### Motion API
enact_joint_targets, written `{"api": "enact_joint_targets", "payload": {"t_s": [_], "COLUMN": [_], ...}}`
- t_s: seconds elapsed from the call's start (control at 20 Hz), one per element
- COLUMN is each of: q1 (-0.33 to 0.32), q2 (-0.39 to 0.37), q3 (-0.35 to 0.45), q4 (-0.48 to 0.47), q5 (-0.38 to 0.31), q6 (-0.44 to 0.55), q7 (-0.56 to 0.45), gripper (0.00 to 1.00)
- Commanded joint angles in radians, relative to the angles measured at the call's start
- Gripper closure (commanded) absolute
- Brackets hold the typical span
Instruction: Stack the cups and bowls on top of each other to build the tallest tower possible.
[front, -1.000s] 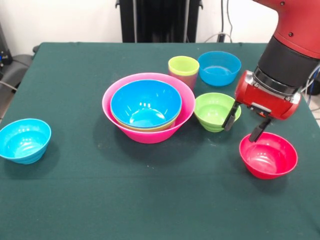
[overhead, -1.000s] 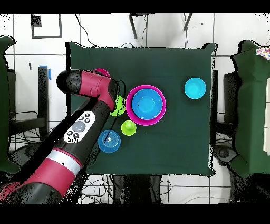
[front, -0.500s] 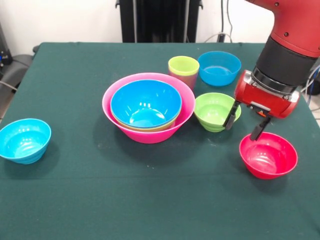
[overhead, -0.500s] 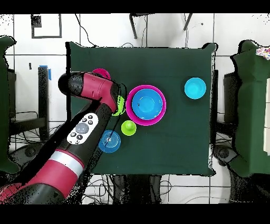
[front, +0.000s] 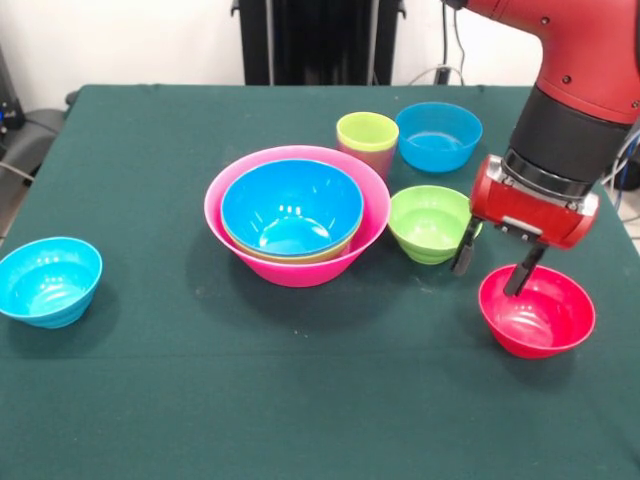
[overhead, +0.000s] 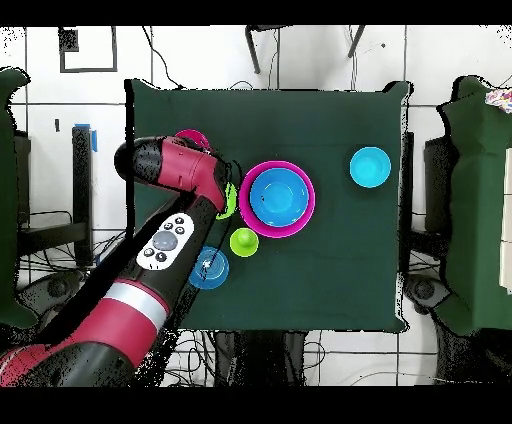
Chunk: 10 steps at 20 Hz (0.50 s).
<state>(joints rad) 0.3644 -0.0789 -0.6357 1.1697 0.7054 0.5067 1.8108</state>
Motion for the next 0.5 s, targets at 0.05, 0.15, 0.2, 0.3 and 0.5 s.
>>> {"api": "enact_joint_targets", "payload": {"t_s": [0.05, 0.15, 0.2, 0.3, 0.5], "q1": [-0.032, -0.033, -0.034, -0.039, -0.047], "q2": [-0.005, -0.003, -0.001, -0.001, -0.008], "q3": [0.197, 0.205, 0.209, 0.222, 0.24], "q4": [0.075, 0.078, 0.079, 0.084, 0.094], "q5": [-0.11, -0.12, -0.125, -0.135, -0.153], "q6": [-0.085, -0.106, -0.115, -0.135, -0.154], "q7": [0.025, 0.034, 0.04, 0.048, 0.054], "gripper": [0.0, 0.0, 0.0, 0.0, 0.0]}}
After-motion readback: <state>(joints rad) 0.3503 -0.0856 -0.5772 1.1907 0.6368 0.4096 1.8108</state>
